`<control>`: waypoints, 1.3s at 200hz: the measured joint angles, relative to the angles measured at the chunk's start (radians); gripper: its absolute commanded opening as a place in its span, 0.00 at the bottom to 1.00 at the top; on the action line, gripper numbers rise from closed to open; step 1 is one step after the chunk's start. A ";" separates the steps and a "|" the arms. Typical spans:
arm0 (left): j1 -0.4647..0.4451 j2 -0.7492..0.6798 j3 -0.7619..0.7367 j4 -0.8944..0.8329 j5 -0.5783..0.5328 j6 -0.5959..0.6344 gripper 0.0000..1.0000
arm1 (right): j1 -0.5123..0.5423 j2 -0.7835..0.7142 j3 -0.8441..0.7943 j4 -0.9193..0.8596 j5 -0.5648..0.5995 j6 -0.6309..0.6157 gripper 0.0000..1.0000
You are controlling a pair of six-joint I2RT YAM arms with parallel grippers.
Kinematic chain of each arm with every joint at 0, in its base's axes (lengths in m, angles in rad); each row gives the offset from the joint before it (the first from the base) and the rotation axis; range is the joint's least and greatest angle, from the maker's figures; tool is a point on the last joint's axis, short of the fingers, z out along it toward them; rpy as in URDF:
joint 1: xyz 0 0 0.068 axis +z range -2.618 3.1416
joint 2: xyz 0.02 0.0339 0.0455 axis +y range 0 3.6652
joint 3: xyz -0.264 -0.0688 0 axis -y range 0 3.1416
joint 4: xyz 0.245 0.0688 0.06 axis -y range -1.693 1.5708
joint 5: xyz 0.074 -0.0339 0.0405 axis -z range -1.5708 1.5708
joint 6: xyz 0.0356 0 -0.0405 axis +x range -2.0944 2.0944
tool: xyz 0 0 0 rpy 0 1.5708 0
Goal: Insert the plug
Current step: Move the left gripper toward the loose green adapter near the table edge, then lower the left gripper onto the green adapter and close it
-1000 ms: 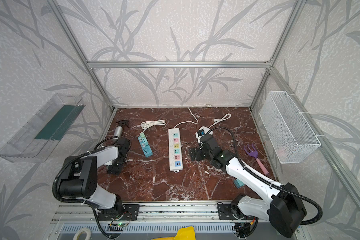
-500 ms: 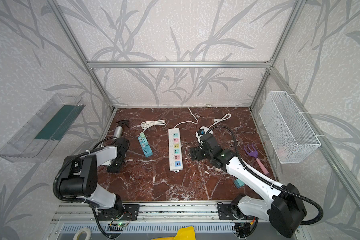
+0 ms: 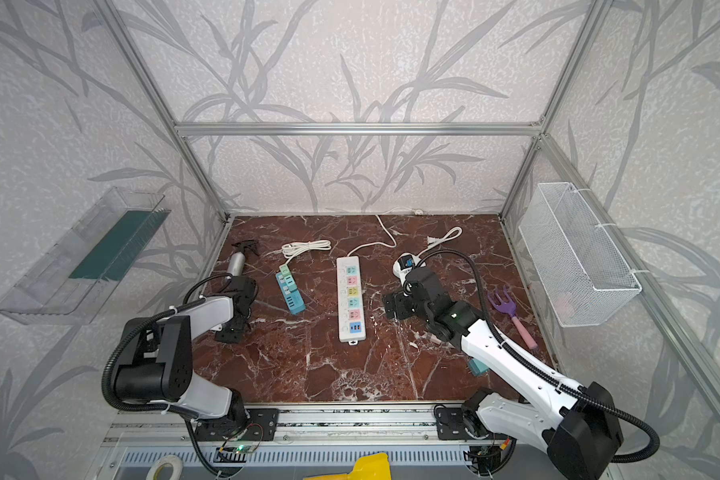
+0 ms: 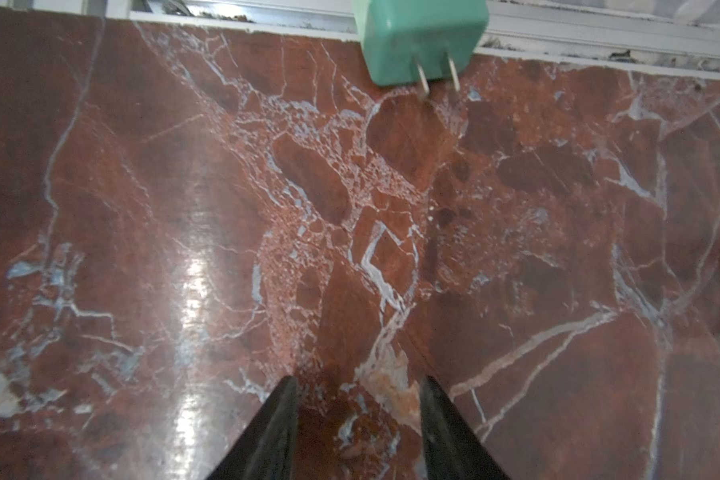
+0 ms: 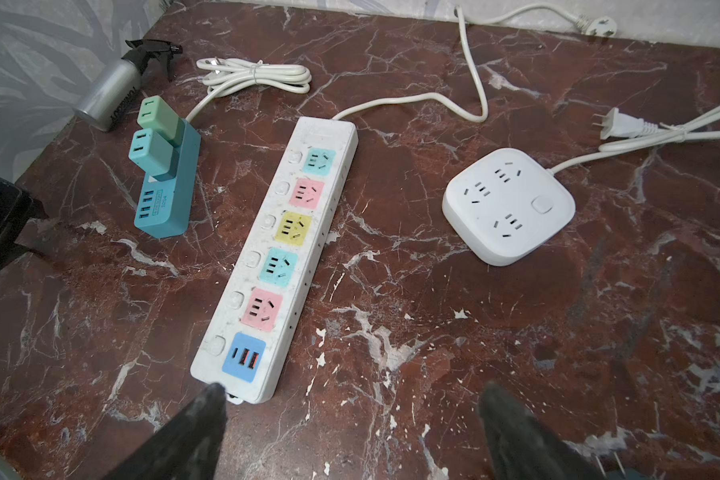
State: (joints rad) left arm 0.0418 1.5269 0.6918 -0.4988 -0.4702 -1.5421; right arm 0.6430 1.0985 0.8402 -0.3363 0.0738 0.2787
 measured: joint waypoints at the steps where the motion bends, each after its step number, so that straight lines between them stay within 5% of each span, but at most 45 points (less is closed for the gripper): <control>1: -0.001 0.000 0.000 0.000 0.000 0.000 0.50 | 0.000 0.000 0.000 0.000 0.000 0.000 0.94; 76: -0.050 -0.061 0.014 -0.046 0.026 0.059 0.58 | 0.000 0.014 0.000 0.019 -0.005 0.001 0.94; 135: 0.005 -0.126 0.103 -0.145 -0.074 0.105 0.92 | 0.000 0.014 0.000 0.043 -0.015 0.002 0.98; 199: 0.040 0.063 0.320 -0.272 -0.291 0.143 0.95 | -0.006 0.014 -0.004 0.095 -0.051 0.010 0.99; 260: 0.056 -0.078 0.198 -0.195 -0.287 0.192 0.98 | -0.029 0.055 -0.007 0.131 -0.094 0.020 0.99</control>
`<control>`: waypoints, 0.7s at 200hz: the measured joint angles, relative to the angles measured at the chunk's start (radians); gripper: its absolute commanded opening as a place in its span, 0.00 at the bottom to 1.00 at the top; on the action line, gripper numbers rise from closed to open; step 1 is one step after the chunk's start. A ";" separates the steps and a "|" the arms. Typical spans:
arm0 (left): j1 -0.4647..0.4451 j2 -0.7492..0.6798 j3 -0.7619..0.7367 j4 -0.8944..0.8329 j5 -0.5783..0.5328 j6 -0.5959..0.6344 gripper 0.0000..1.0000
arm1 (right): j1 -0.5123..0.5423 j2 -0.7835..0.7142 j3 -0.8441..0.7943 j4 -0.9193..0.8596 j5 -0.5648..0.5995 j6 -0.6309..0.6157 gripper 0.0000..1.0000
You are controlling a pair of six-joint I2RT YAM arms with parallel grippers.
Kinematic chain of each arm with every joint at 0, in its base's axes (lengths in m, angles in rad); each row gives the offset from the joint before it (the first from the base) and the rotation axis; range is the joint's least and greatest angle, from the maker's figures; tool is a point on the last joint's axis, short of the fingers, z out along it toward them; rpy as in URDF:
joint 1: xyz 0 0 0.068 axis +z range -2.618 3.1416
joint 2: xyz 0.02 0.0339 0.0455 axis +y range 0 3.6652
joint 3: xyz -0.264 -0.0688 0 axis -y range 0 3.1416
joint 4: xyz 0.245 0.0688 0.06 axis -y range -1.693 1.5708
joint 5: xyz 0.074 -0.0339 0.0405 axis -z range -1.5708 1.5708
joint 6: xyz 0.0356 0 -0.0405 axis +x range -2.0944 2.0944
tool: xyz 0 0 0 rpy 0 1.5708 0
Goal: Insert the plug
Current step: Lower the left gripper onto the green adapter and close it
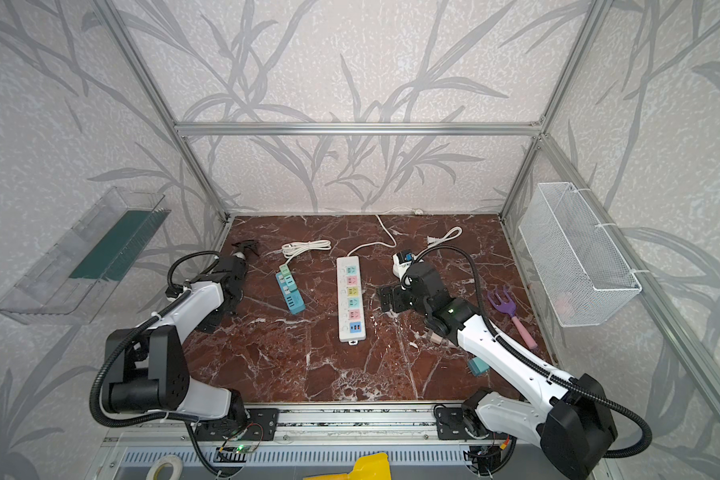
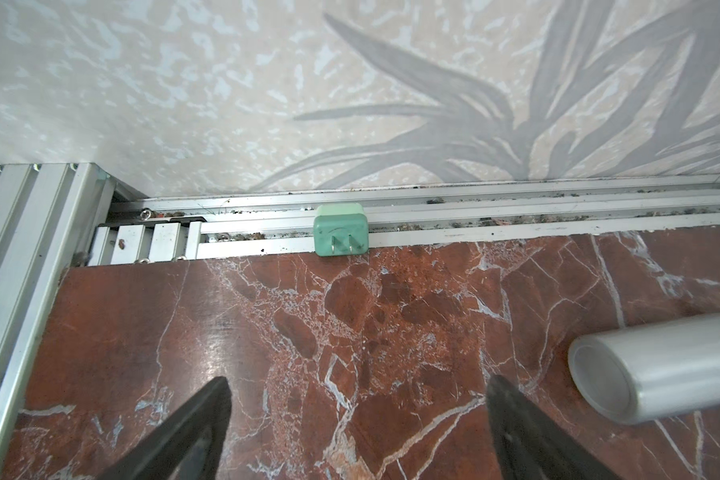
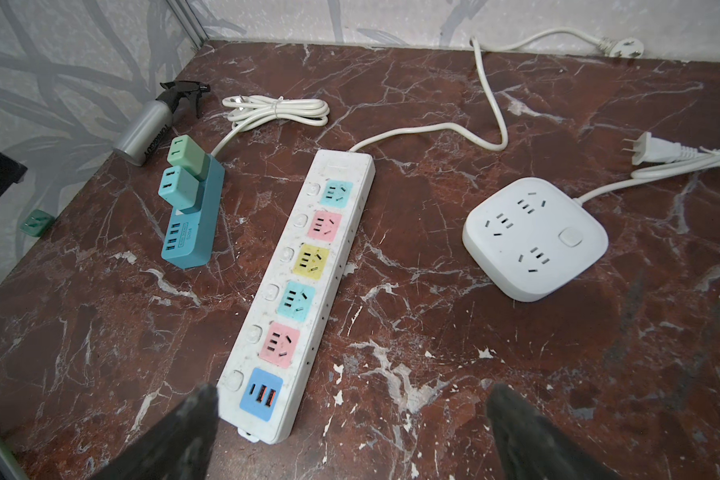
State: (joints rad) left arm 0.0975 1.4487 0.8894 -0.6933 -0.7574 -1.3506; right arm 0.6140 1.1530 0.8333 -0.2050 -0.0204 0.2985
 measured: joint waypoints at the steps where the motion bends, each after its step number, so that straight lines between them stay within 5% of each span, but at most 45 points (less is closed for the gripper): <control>1: 0.002 -0.002 -0.002 0.000 -0.001 0.000 0.98 | 0.000 0.000 0.000 0.000 0.000 0.000 0.99; 140: 0.292 0.265 0.195 -0.006 0.053 0.156 0.99 | -0.081 -0.001 -0.036 0.095 -0.086 0.035 0.99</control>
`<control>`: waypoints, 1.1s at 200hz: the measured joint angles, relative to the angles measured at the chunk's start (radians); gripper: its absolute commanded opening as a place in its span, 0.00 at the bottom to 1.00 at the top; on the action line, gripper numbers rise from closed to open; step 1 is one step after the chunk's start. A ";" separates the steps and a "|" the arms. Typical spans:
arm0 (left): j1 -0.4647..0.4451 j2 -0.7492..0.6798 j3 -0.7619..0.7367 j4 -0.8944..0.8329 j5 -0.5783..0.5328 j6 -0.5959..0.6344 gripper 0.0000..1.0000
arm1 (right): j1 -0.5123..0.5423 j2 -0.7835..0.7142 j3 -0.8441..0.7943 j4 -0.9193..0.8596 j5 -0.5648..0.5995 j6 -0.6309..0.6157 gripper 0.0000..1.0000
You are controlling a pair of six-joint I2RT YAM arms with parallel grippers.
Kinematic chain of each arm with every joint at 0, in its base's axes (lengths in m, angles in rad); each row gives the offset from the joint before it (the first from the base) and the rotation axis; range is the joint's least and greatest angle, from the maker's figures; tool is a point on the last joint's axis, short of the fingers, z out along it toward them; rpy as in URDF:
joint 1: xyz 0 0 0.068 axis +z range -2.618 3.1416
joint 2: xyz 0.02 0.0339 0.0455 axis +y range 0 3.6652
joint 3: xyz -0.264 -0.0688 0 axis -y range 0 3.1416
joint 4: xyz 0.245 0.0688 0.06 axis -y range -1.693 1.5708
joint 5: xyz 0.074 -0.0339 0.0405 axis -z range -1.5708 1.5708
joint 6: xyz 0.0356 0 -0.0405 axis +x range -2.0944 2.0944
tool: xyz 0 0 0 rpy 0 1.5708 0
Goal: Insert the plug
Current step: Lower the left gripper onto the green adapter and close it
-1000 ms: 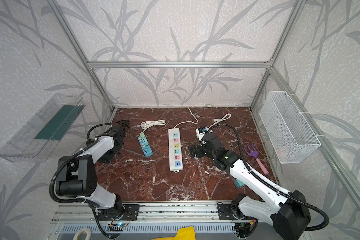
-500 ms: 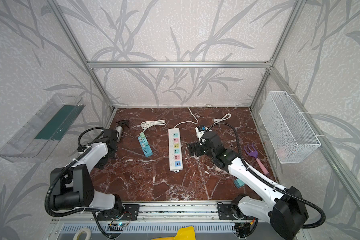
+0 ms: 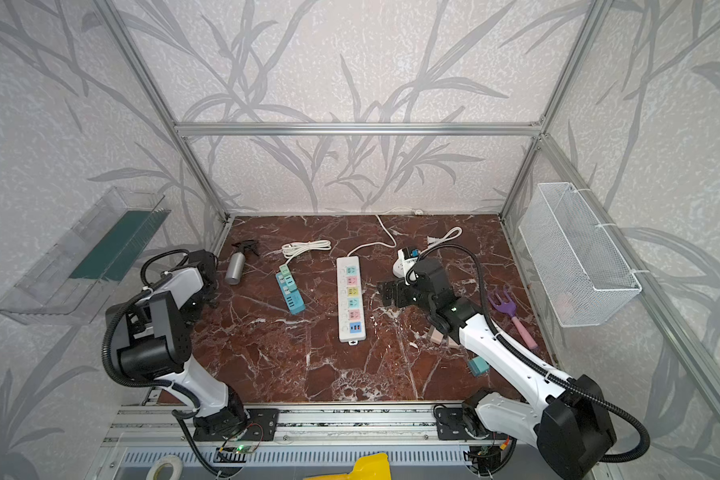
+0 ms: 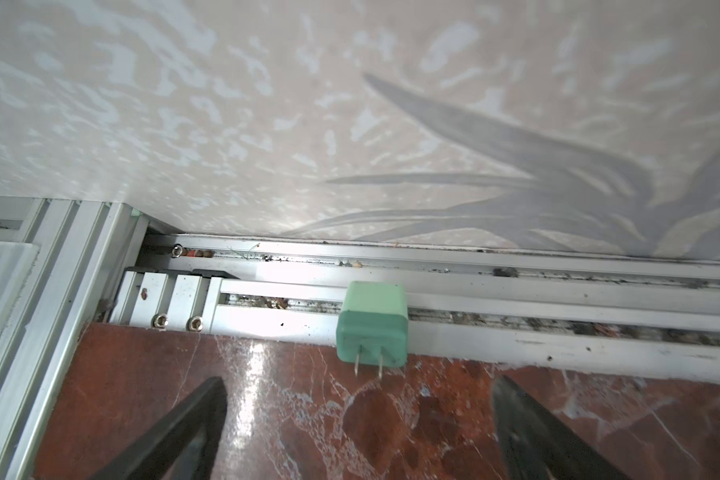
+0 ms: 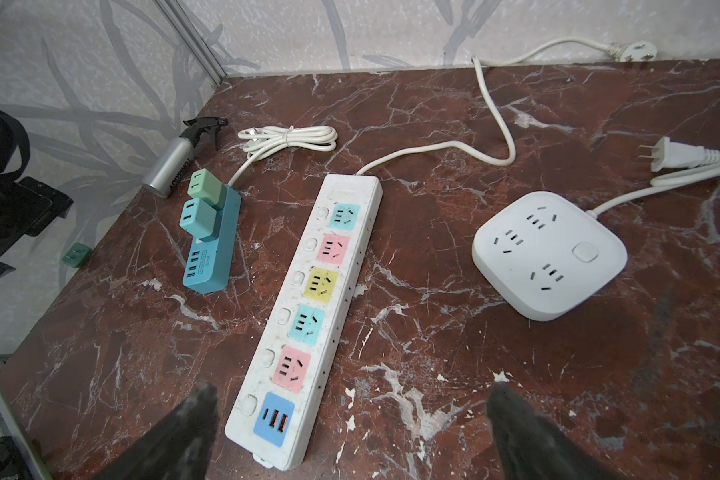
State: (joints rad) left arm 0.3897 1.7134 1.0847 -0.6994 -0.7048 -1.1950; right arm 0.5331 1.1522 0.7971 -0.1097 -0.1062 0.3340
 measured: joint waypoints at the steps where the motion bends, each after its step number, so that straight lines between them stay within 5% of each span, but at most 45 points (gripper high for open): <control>1: 0.002 0.001 0.000 -0.001 0.002 0.001 0.99 | -0.001 0.000 -0.002 0.000 0.000 0.000 0.99; 99: 0.127 0.125 0.068 -0.019 0.254 0.201 0.99 | -0.068 -0.055 -0.041 0.038 -0.049 0.036 0.99; 220: 0.172 0.179 0.072 0.048 0.295 0.235 0.78 | -0.097 -0.121 -0.060 0.034 -0.073 0.041 0.99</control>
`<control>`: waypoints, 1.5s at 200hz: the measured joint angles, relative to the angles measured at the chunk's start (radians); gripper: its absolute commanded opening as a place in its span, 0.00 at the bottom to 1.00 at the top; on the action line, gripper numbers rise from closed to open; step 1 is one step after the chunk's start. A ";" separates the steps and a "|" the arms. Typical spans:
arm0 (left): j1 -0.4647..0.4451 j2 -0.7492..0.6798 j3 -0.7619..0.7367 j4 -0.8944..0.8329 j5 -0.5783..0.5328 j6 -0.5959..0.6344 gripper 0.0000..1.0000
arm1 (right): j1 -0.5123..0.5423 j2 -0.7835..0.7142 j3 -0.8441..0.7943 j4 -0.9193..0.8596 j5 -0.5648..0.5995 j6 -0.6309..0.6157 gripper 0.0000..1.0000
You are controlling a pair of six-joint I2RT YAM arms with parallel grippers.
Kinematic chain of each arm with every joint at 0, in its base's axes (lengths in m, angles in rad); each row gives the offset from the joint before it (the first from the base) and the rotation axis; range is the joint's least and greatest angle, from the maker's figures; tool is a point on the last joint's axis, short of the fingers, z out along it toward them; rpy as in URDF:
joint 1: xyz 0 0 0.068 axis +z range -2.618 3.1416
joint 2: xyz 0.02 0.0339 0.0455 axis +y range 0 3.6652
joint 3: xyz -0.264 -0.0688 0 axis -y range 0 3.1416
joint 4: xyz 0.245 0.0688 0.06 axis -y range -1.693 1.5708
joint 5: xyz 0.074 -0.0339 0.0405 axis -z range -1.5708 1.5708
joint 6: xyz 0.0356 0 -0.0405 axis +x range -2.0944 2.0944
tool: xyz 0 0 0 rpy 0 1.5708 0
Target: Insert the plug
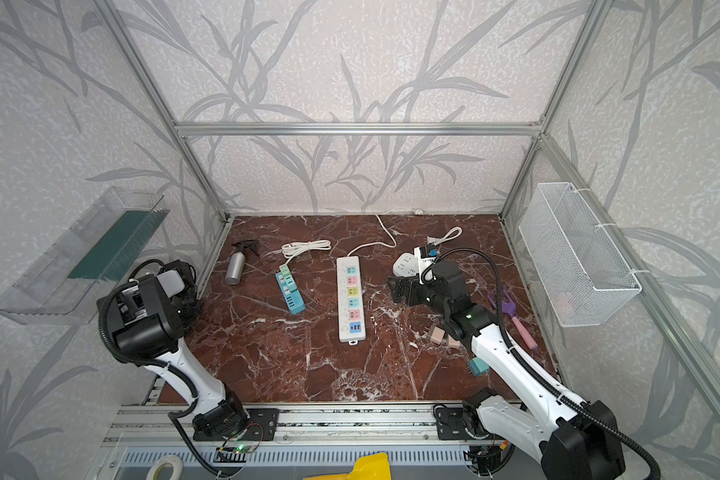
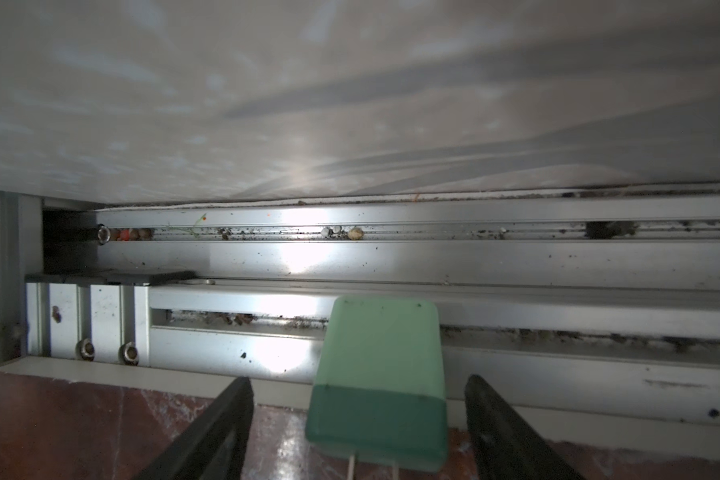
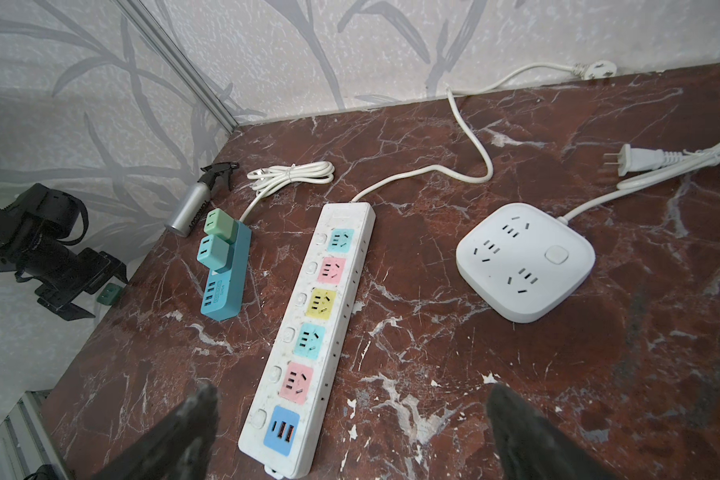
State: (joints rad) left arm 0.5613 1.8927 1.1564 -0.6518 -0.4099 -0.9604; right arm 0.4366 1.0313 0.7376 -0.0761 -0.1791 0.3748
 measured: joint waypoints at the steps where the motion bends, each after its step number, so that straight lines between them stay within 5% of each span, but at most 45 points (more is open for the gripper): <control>1: 0.000 0.000 0.000 0.000 0.000 0.000 0.78 | 0.000 -0.001 0.000 0.000 0.000 0.000 0.99; 123: 0.009 -0.013 -0.036 0.069 0.021 0.012 0.39 | -0.011 -0.027 -0.005 -0.003 -0.013 0.010 0.99; 175: -0.021 -0.098 -0.103 0.077 0.014 0.026 0.33 | -0.011 -0.038 -0.012 0.001 -0.016 0.018 1.00; 242: -0.246 -0.285 -0.198 0.063 0.006 0.024 0.30 | -0.013 -0.049 -0.028 0.012 -0.035 0.026 0.99; 300: -0.570 -0.336 -0.247 0.087 -0.030 0.025 0.29 | -0.013 -0.088 -0.036 0.010 -0.039 0.030 0.98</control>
State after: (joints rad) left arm -0.0086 1.5566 0.9096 -0.5644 -0.4400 -0.9356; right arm 0.4240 0.9432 0.7017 -0.0666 -0.2176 0.4049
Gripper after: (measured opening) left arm 0.415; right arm 0.982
